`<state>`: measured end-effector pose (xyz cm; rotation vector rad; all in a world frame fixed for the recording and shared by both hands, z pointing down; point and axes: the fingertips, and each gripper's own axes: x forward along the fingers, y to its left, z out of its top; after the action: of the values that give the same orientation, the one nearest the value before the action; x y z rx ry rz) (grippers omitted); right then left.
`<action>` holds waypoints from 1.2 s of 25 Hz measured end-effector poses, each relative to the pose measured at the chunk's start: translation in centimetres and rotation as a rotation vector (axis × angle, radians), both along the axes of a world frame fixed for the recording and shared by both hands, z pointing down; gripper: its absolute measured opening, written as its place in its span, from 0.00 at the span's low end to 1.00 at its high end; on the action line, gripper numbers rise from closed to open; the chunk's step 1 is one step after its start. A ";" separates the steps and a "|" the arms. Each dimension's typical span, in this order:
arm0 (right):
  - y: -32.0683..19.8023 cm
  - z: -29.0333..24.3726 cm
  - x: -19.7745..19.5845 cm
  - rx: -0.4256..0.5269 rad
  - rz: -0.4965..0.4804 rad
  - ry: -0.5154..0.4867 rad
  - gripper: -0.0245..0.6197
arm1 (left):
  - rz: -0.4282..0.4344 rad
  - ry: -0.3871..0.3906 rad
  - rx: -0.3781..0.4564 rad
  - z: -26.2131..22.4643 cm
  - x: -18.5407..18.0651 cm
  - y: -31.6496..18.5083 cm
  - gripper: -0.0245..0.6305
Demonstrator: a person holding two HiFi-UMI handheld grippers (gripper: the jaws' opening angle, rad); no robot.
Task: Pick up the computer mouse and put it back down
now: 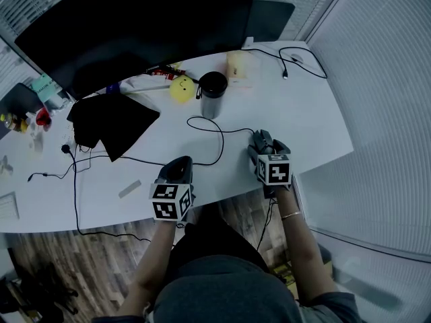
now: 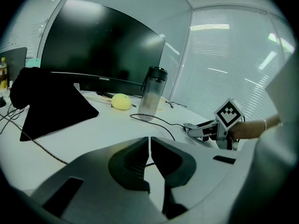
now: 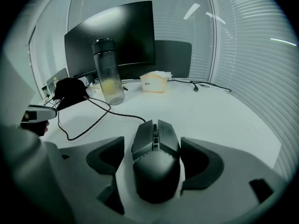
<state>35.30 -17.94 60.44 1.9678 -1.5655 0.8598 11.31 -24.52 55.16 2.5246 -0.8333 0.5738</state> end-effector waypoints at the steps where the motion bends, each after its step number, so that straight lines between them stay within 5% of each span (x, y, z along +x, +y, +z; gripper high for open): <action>1: 0.1 -0.2 0.0 0.004 0.002 0.011 0.62 | 0.000 0.001 0.000 0.0 0.0 0.1 0.08; 15: 1.7 -5.7 -2.9 0.196 0.015 0.019 0.57 | 0.018 0.015 0.006 -0.3 -0.9 1.9 0.08; 30: 4.9 -8.9 -9.3 0.318 -0.005 -0.010 0.39 | 0.039 0.032 0.033 -1.4 -3.2 4.4 0.08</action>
<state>26.01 -13.01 51.54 2.1754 -1.8029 0.6506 8.06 -20.10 53.75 2.5780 -0.7899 0.5343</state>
